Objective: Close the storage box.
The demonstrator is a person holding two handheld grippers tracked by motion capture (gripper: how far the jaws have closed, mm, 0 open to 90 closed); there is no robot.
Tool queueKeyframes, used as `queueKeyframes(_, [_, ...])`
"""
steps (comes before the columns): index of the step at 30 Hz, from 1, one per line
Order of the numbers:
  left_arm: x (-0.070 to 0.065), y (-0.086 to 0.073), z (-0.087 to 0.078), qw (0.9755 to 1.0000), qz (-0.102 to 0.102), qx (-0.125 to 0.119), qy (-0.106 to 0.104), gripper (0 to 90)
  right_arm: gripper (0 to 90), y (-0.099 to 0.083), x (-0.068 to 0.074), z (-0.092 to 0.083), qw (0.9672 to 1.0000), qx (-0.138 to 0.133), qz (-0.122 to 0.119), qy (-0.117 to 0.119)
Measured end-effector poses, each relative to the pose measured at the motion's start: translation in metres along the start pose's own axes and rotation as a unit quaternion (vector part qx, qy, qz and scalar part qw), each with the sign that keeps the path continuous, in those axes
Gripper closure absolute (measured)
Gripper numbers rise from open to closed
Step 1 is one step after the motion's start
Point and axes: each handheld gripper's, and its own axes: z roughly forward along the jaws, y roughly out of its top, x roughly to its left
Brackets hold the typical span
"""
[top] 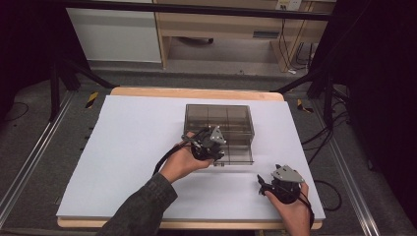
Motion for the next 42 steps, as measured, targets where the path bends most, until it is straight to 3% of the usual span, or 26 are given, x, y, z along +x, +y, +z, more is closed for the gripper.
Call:
queueKeyframes(13, [0.009,-0.003,0.014,0.9998,-0.006,0.02,0.008,74.7,24.2,0.0,0.0,0.0,1.0,-0.002,0.004,0.002])
queueKeyframes(17, [0.013,-0.004,0.013,0.9998,-0.015,0.01,0.011,70.4,24.1,0.0,0.0,-0.001,1.0,-0.003,0.004,0.002])
queueKeyframes(26, [0.01,-0.004,-0.01,0.9994,-0.014,-0.02,0.024,61.4,25.3,0.0,0.0,-0.001,1.0,-0.003,0.006,0.005])
queueKeyframes(32, [0.004,-0.011,-0.026,0.9988,-0.01,-0.023,0.042,50.2,27.8,0.001,0.0,-0.004,0.9998,-0.005,0.013,0.014])
queueKeyframes(37, [0.001,-0.024,-0.043,0.997,-0.024,-0.037,0.064,36.7,32.6,0.004,0.0,-0.005,0.9994,-0.001,0.007,0.035])
queueKeyframes(42, [0.0,-0.038,-0.058,0.9951,-0.035,-0.047,0.08,24.1,37.4,0.011,0.0,-0.008,0.998,0.02,-0.008,0.06])
